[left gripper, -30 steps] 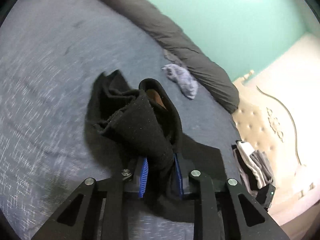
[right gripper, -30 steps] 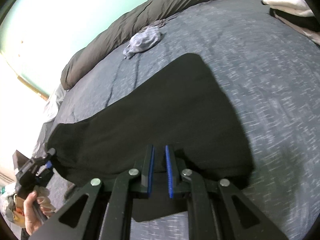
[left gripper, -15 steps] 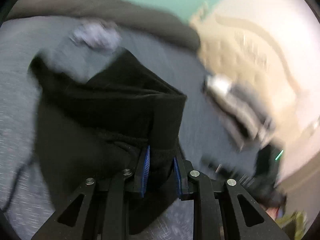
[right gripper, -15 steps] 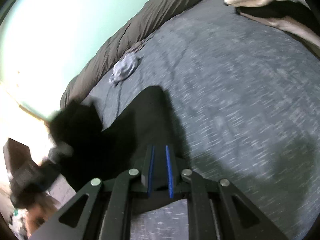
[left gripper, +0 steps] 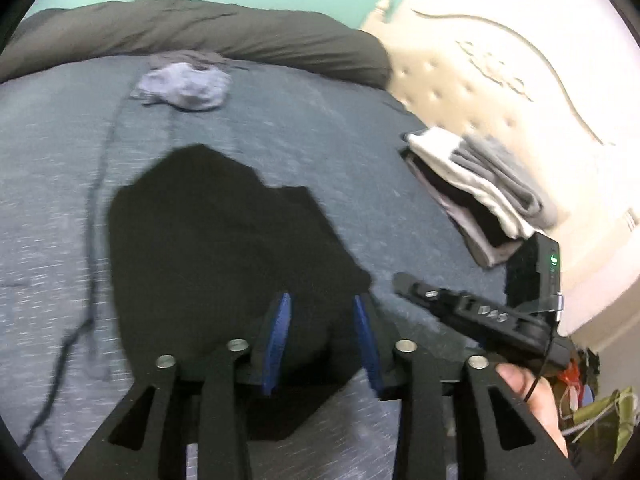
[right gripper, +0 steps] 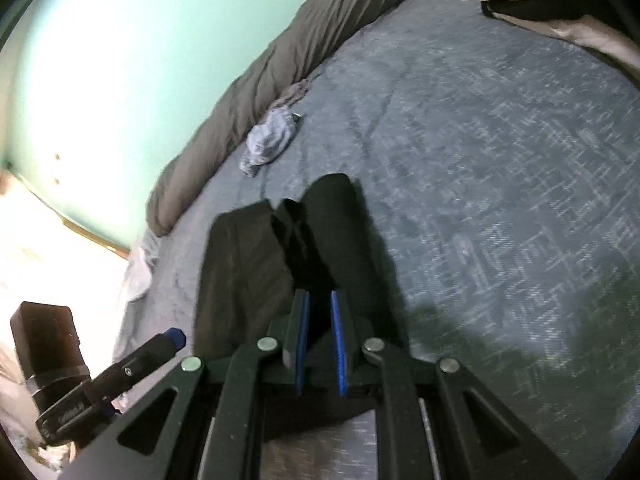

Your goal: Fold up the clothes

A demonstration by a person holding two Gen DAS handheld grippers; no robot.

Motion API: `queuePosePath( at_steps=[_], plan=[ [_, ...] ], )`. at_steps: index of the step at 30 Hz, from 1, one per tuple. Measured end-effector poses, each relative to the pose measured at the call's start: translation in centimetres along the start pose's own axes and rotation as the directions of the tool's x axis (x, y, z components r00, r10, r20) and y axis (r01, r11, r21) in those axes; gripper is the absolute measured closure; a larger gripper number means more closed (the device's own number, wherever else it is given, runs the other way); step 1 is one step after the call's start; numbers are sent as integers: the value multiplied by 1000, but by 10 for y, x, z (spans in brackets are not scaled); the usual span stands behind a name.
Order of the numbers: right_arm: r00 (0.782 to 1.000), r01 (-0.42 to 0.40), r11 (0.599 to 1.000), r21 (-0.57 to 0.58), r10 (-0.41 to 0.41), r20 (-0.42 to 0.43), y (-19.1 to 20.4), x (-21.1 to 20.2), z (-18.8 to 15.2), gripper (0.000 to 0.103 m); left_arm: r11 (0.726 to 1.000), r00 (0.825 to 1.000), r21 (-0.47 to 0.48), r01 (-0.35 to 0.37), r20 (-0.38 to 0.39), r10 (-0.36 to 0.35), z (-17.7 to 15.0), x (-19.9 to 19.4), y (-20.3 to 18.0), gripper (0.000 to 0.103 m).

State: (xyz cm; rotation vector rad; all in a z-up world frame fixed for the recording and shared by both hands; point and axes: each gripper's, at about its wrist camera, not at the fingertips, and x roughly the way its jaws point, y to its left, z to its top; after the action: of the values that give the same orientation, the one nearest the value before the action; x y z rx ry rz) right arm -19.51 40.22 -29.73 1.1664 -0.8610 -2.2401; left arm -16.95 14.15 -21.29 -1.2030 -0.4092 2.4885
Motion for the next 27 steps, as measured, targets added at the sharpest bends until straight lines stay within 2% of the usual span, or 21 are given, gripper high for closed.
queuePosePath(
  at_steps=[1, 3, 7, 11, 12, 14, 15, 18, 23, 25, 27],
  plan=[
    [1000, -16, 1000, 0, 16, 0, 2, 1, 0, 72, 1000, 1000, -7, -19, 4, 19, 0, -4, 9, 60],
    [999, -34, 999, -14, 34, 1, 8, 4, 2, 54, 997, 997, -18, -77, 3, 77, -6, -10, 28, 60],
    [998, -56, 998, -34, 56, -21, 17, 18, 2, 53, 989, 990, -40, -144, -14, 144, -20, -15, 57, 60],
    [998, 0, 999, -54, -3, -65, 19, 42, -3, 53, 986, 986, -51, -160, -59, 157, -36, -9, 76, 60],
    [998, 5, 999, -52, -9, -64, 19, 45, -4, 57, 986, 985, -49, -159, -69, 156, -38, -6, 77, 60],
    [999, -3, 999, -45, 1, -51, 16, 43, -3, 78, 986, 984, -45, -158, -87, 153, -41, 0, 77, 60],
    [999, -7, 999, -46, 5, -43, 15, 42, -2, 93, 986, 983, -42, -162, -90, 158, -42, 3, 76, 60],
    [999, -28, 996, -83, 27, -21, 23, 27, -3, 97, 986, 984, -50, -158, -95, 153, -42, 5, 78, 60],
    [998, 28, 979, -203, -14, 68, 49, -18, -16, 98, 989, 985, -40, -146, -94, 141, -41, 4, 72, 60],
    [998, 62, 977, -202, -55, 39, 43, -16, -23, 98, 987, 984, -35, -155, -98, 151, -40, 4, 70, 60],
    [996, 85, 981, -172, -90, -26, 32, -4, -30, 98, 986, 982, -36, -164, -101, 160, -39, 6, 70, 60]
  ],
)
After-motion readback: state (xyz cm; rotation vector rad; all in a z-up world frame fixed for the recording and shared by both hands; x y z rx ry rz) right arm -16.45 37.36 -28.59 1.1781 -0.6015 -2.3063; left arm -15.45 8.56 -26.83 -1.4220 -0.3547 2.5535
